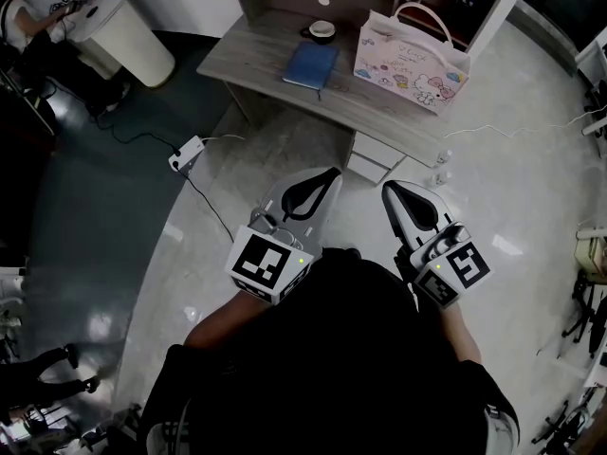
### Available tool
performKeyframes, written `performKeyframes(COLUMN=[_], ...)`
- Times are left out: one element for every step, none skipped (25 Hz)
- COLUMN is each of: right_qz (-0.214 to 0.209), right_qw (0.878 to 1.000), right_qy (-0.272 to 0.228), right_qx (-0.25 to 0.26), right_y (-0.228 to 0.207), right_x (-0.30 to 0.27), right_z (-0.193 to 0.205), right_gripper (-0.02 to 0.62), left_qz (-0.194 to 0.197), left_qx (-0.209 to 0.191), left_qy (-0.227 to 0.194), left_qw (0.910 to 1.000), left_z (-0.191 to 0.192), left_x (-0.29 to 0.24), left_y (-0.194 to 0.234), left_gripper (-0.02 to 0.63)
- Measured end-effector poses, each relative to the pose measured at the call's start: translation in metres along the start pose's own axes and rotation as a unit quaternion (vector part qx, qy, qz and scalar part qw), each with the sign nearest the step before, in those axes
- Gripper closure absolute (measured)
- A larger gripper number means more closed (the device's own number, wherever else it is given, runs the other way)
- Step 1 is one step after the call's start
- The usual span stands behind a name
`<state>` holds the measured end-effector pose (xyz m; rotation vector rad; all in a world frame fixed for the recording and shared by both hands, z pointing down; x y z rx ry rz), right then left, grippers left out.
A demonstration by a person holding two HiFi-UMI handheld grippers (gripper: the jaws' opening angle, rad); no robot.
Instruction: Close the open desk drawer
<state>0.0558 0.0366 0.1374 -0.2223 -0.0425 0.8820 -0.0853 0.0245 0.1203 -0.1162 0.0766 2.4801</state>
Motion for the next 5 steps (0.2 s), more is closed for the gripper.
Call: performKeyframes(right_qz=[0.0, 0.001, 0.001, 0.001, 0.001], right_qw=[1.0, 1.0, 1.0, 1.0, 1.0], right_qy=[0.001, 0.001, 0.001, 0.002, 0.002], right_qx=[0.0, -0.001, -0.002, -0.003, -0.004], right_y=[0.0007, 0.0012, 0.0016, 0.002, 0.0024], right_x=[-0.0005, -0.0012, -0.0018, -0.0025, -0.0031], right_z=[0.0008, 0.0015, 0.0021, 0.0027, 0.0032], right_gripper=[0.584, 0.584, 0.584, 0.584, 0.584], left_qz=[0.0, 0.001, 0.001, 0.001, 0.002], left_qx=[0.0, 0.001, 0.001, 0.002, 0.002], left_qy=[0.0, 0.0, -0.001, -0.001, -0.001], left_qw=[1.0, 1.0, 1.0, 1.0, 1.0], left_z=[0.0006, 0.001, 0.0013, 0.0016, 0.0018], left_x=[0.0007, 0.0012, 0.0016, 0.0019, 0.0023], left_y=[0.0006, 0.0013, 0.002, 0.0027, 0.0033], left_gripper=[0.591, 0.591, 0.591, 0.591, 0.591])
Point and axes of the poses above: the fingertips, and each gripper's own axes: x backward along the fingers, y to its left, z out of its underside, the point moved 5 cm from there along x, backward along the fingers, and after that the axes turned 7 degrees about z, right-handed, at the moved point
